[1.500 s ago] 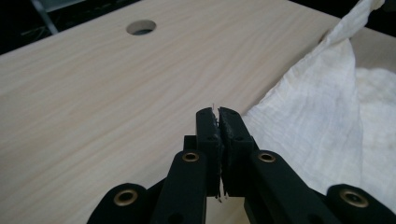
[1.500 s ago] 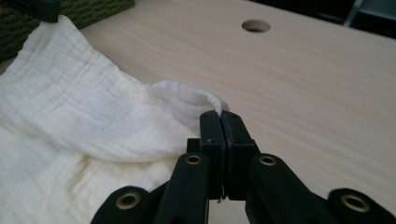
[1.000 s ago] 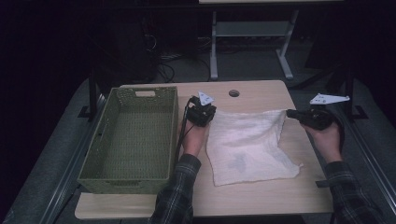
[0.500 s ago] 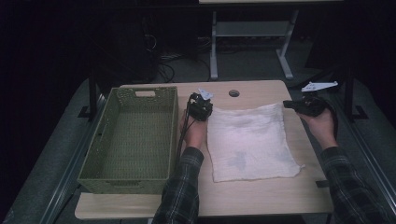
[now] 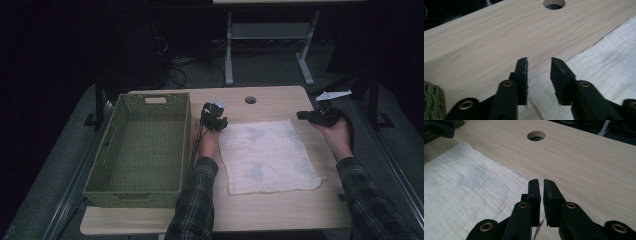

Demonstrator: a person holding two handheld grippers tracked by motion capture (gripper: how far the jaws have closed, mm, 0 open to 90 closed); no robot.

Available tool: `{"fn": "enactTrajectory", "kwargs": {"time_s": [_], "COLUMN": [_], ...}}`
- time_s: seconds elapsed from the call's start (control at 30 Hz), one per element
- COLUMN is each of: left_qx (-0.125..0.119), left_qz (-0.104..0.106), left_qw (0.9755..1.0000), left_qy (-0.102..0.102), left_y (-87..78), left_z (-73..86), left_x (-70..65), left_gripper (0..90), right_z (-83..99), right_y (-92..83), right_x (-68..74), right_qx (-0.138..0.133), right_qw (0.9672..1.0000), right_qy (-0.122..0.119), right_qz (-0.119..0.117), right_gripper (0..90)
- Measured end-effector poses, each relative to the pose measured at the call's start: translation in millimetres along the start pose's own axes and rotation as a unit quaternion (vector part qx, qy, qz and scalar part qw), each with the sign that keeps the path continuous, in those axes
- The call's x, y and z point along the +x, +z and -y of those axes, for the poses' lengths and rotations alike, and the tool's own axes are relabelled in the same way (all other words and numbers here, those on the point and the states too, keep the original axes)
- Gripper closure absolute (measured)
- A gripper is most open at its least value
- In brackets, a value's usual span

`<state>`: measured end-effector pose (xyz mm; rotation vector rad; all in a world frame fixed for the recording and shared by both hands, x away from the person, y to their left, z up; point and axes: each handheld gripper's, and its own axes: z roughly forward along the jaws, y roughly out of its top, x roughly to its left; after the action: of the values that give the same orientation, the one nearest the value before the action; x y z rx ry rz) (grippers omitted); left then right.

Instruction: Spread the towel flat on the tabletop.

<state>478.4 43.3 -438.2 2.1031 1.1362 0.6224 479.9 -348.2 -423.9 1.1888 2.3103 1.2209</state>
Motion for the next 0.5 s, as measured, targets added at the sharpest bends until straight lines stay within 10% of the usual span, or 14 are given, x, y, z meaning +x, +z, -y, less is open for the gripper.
{"fn": "enactTrajectory", "kwargs": {"time_s": [0.5], "left_qx": [0.016], "left_qz": [0.002], "left_qw": [0.9996], "left_qy": [-0.024], "left_y": [14.8], "left_z": [10.9], "left_x": [3.4], "left_gripper": [57.9], "right_z": [3.0], "right_y": [36.2], "right_x": [-1.6], "right_qx": [0.018], "right_qw": [0.9998], "right_qy": [0.000], "right_qz": [0.004], "right_gripper": [70.7]}}
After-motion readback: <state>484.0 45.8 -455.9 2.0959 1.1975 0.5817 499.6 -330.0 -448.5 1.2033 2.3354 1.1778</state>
